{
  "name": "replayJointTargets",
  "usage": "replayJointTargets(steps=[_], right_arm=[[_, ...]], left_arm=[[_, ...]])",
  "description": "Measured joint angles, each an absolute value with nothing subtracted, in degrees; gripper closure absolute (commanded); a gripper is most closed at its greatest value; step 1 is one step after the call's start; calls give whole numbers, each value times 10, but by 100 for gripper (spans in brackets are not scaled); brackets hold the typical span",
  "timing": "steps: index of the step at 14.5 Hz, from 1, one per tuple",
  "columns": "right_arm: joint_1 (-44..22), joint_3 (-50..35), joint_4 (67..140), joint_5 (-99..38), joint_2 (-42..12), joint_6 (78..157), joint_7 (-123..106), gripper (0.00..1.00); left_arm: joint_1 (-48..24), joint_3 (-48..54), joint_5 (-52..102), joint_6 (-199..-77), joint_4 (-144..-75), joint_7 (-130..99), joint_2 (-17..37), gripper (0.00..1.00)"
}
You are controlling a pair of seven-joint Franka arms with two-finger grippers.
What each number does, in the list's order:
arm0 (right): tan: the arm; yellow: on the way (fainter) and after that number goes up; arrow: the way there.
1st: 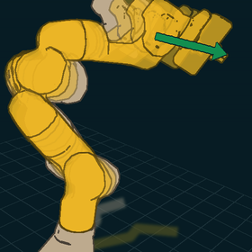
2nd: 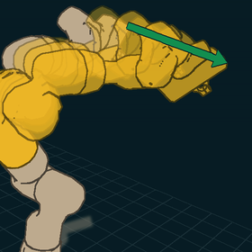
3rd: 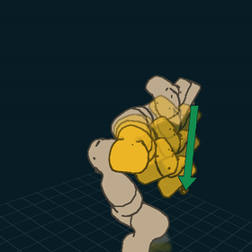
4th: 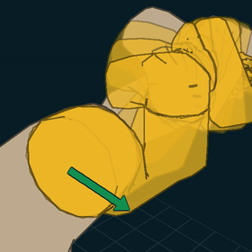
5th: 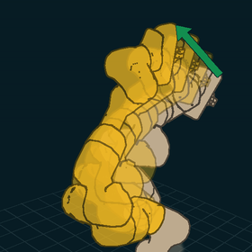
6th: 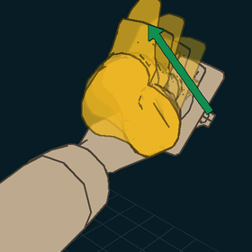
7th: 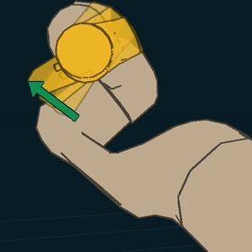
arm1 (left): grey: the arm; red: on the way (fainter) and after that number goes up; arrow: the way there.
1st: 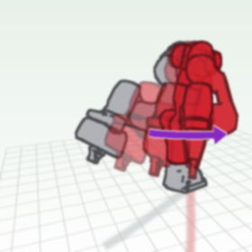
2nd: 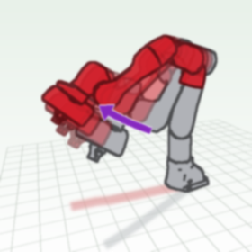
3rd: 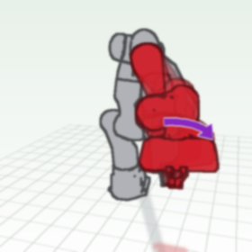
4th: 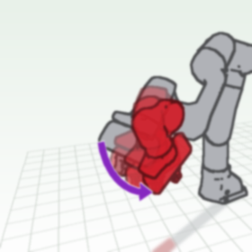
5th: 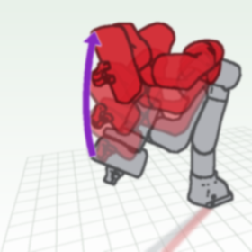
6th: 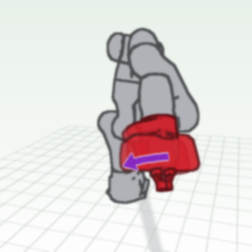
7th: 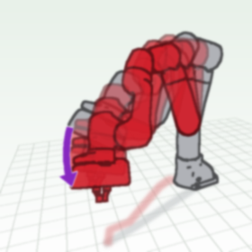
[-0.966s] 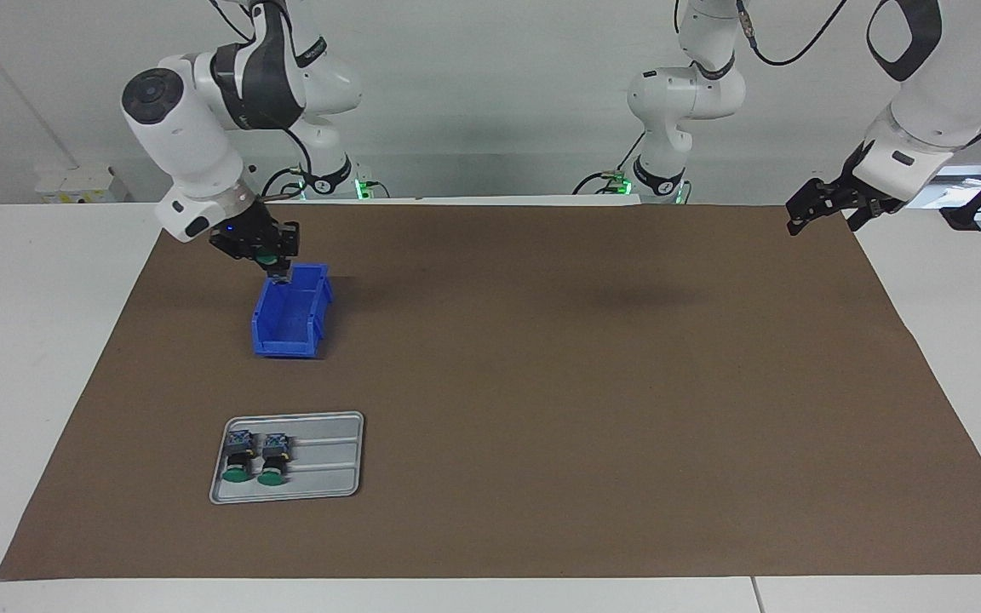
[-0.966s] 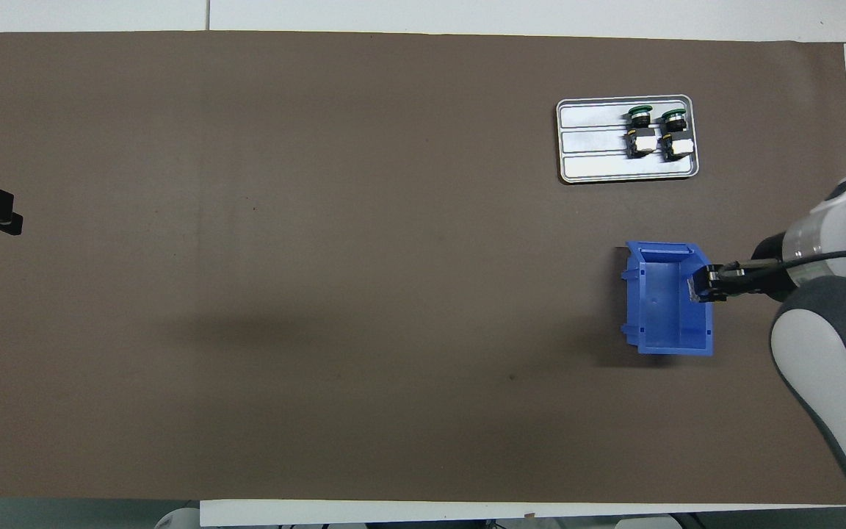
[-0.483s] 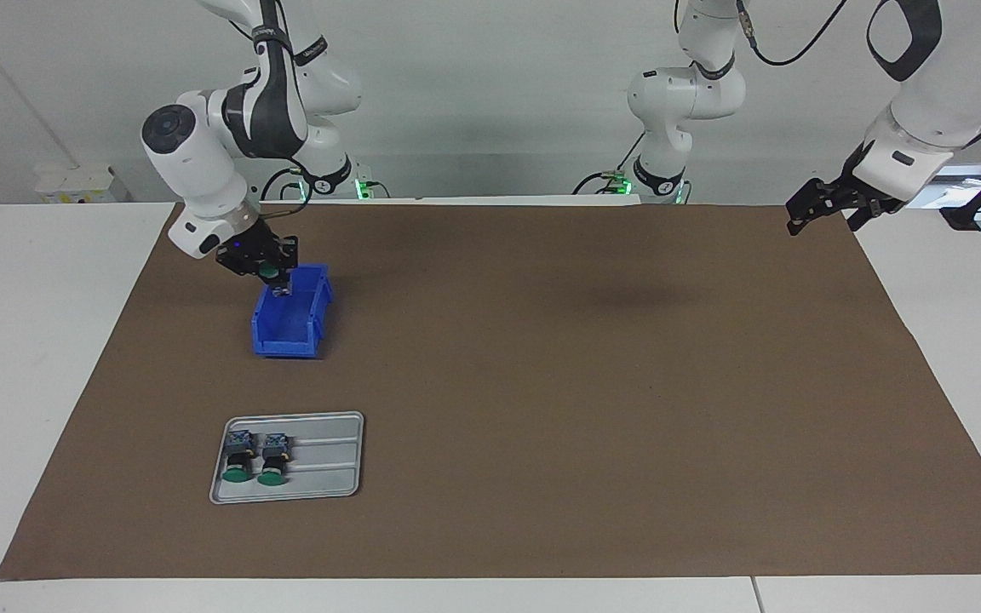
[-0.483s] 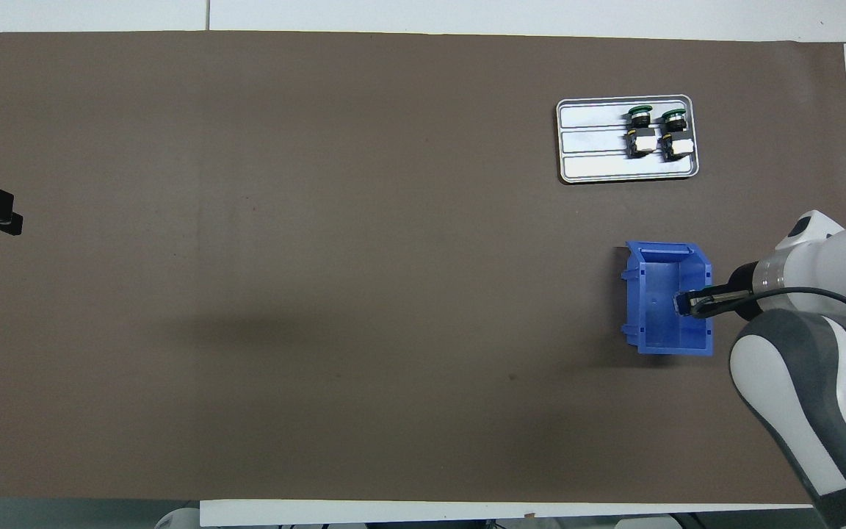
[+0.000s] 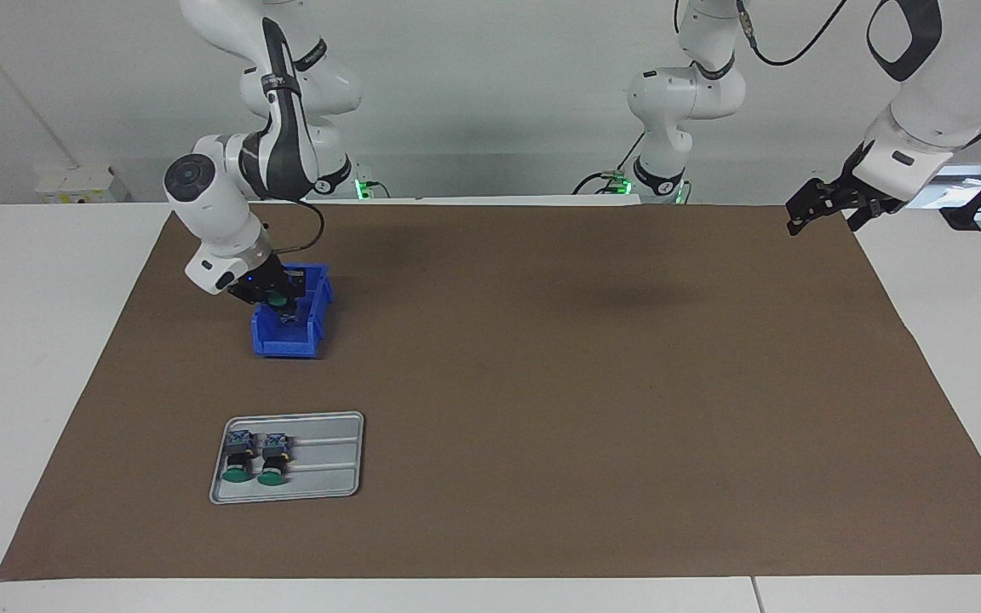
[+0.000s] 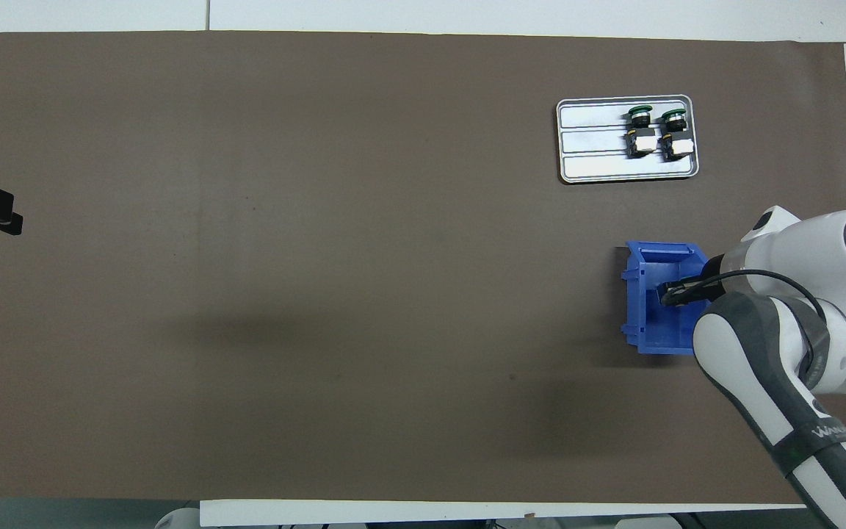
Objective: Place and press button with both arms
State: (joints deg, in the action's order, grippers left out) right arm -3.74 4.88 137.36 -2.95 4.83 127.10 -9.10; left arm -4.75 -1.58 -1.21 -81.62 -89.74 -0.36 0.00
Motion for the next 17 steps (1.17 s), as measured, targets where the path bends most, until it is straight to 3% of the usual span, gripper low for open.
replayJointTargets(steps=[3,4,6,7,11,17], right_arm=[[-41,47,1369,-30,48,1270,-73,47],[-47,45,1365,-30,48,1267,-66,37],[-59,42,1349,-30,49,1250,-55,5],[-61,42,1338,-30,51,1240,-54,1],[-57,43,1262,-30,64,1161,-54,1],[-20,49,1075,-25,74,999,-54,1]], left_arm=[[-48,-16,-12,-816,-897,-4,0,0],[-48,-16,-12,-816,-897,-4,0,0],[-48,-16,-12,-816,-897,-4,0,0],[-48,-16,-12,-816,-897,-4,0,0],[-48,-16,-12,-816,-897,-4,0,0],[-48,-16,-12,-816,-897,-4,0,0]])
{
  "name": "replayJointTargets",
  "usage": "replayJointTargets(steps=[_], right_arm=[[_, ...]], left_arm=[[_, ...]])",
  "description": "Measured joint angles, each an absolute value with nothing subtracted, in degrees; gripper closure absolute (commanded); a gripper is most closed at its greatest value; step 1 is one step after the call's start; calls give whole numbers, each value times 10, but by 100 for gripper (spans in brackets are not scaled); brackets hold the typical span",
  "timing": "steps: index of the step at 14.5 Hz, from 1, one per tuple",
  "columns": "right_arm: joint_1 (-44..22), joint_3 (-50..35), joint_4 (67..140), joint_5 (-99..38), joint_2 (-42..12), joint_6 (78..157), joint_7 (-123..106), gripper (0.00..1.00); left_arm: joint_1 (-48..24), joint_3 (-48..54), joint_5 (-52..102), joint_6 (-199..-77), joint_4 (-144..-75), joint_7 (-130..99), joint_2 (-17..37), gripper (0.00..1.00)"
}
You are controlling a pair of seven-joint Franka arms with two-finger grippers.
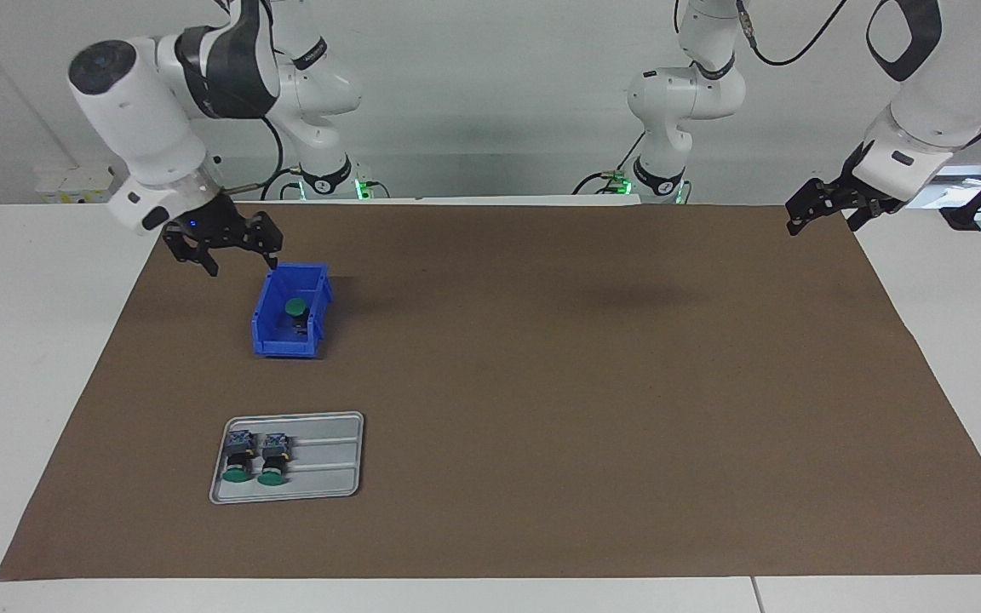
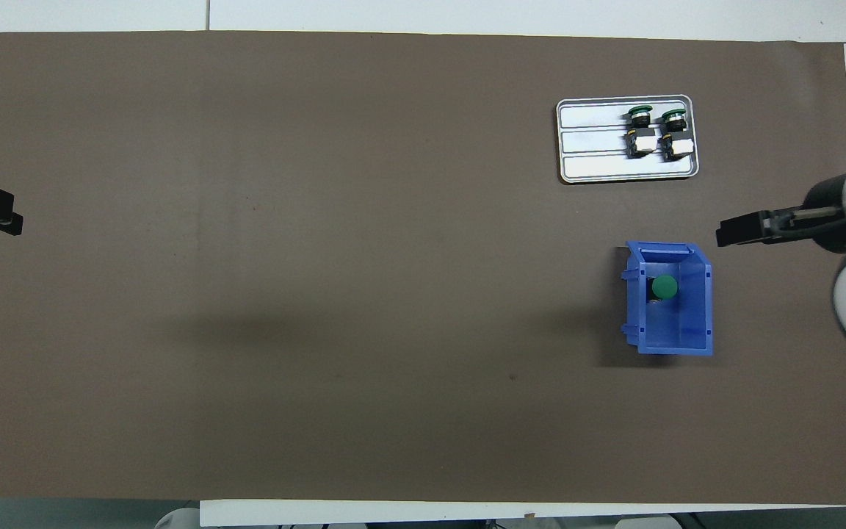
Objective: Place and press button with both arms
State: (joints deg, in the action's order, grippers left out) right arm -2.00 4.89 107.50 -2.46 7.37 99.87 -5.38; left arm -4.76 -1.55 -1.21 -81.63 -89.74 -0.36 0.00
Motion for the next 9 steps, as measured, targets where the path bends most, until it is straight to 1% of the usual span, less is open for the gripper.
replayJointTargets(steps=[2,5,9], right_arm=[[-9,50,1022,-2,72,945,-54,1],[0,51,960,11,52,903,-54,1],[7,52,934,12,26,889,-54,1]], left_arm=[[-48,-16,-12,-816,-897,-4,0,0],[-48,-16,-12,-817,-897,-4,0,0],[-48,-16,-12,-817,-897,-4,0,0]])
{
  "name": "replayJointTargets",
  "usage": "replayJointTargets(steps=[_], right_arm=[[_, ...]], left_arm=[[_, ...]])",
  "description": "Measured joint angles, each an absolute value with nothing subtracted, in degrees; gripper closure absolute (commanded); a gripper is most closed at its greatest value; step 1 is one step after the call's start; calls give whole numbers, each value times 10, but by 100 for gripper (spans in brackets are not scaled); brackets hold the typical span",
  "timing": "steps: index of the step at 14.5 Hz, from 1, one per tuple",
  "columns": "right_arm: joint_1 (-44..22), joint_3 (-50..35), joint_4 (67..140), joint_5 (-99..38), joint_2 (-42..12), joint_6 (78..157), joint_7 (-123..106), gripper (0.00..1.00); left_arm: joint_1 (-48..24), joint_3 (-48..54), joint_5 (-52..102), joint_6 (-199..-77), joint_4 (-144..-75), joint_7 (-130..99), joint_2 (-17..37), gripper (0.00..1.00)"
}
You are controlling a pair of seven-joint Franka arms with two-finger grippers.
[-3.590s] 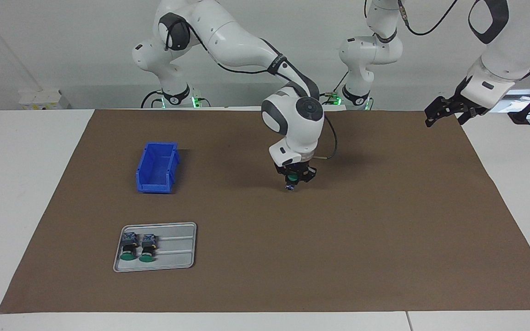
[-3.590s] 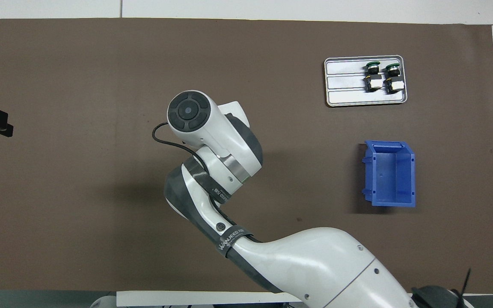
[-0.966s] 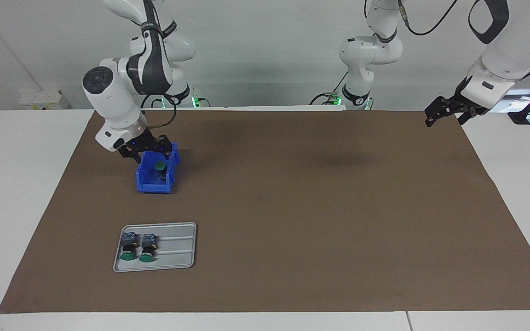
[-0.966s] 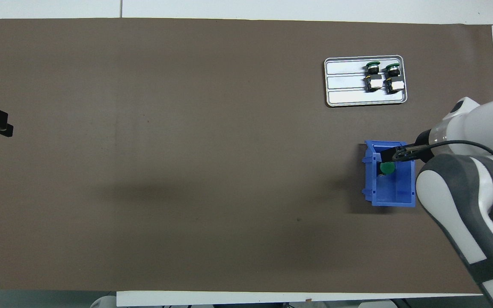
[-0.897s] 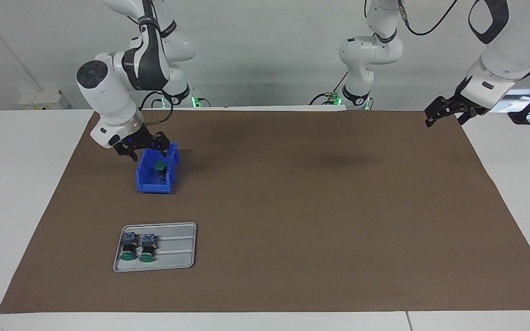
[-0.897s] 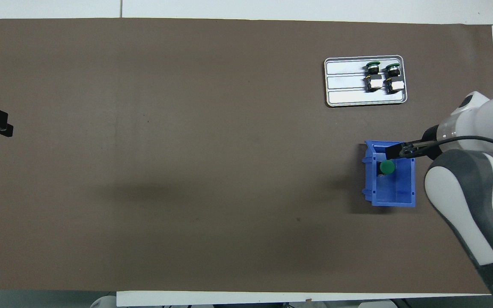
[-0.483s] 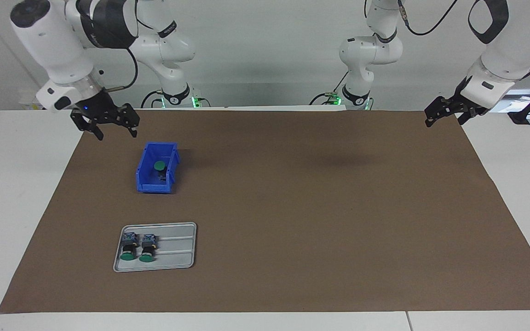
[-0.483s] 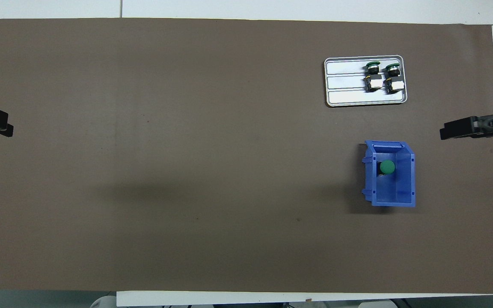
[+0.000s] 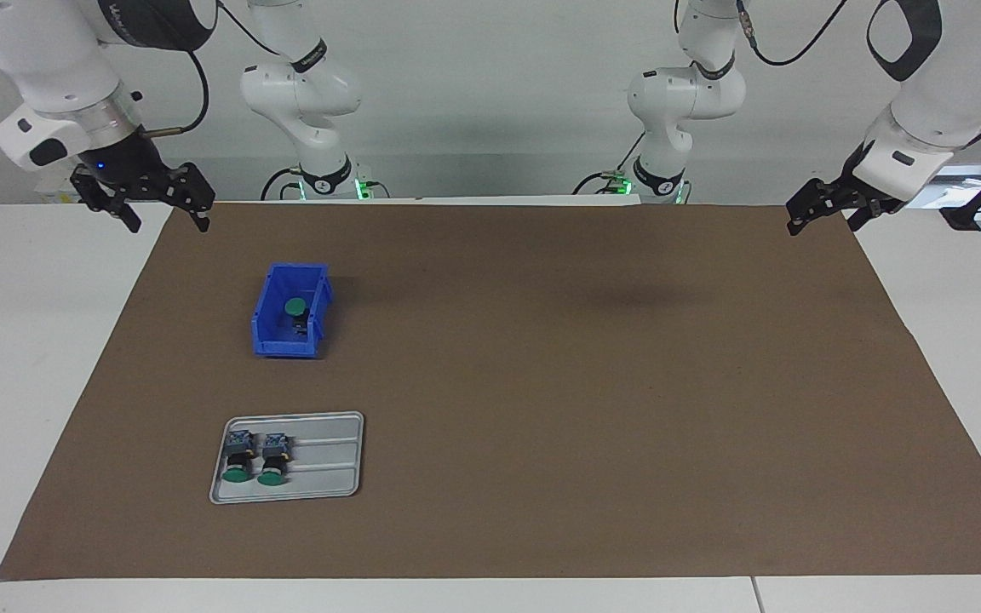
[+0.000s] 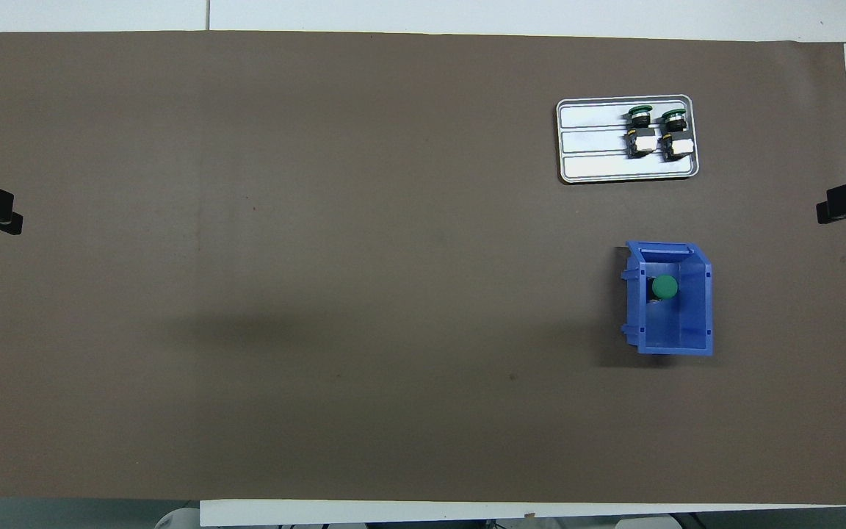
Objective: Place and press button with both arms
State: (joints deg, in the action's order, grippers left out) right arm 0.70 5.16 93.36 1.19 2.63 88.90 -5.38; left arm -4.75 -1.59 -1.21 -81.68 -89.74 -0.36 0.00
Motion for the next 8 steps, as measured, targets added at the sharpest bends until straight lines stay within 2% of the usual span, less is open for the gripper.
replayJointTargets(steps=[8], right_arm=[[10,50,932,12,16,889,-54,1]], left_arm=[[-48,-15,-12,-820,-897,-3,0,0]])
